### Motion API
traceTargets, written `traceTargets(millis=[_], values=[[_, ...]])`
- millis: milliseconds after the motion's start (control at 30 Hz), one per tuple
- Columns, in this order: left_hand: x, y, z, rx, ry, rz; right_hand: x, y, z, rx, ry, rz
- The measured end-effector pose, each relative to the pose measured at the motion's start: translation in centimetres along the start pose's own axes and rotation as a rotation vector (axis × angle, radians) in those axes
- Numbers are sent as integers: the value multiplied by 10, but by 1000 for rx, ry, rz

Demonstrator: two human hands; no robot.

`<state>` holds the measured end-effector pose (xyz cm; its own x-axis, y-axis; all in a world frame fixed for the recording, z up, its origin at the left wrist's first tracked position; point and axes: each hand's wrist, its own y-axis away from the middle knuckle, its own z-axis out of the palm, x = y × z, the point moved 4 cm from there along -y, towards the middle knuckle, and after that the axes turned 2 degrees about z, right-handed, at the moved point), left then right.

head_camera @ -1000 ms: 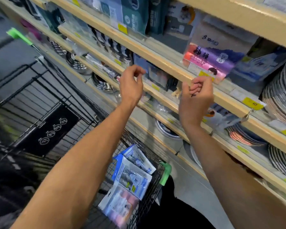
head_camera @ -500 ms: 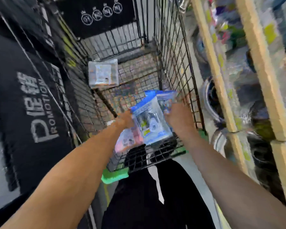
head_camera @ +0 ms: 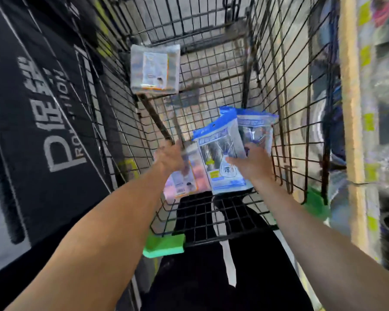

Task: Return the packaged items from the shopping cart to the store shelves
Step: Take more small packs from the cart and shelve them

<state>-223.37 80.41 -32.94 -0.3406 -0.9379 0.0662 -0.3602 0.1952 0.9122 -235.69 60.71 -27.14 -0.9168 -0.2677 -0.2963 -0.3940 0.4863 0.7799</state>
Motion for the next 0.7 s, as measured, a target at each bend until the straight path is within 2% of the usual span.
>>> traceTargets(millis=[167,367,467,533,600,633,700], values=[[4,-5,-17,-37,-275,58,-13,-6,14,34,87,-22],[1,-2,-40,-181,-142,119,-10,-8,13,9,85,16],[0,-2,-47,-183,-92,191,-7,-4,14,65,80,18],[2,-3,-51,-216,4,245,-8,2,12,247,40,-95],[9,2,-62,-306,86,359,-22,14,5,439,-19,-339],[14,5,-71,-338,95,436,-30,16,4,435,-69,-441],[19,13,-98,-340,111,527,-49,13,12,192,-179,-496]])
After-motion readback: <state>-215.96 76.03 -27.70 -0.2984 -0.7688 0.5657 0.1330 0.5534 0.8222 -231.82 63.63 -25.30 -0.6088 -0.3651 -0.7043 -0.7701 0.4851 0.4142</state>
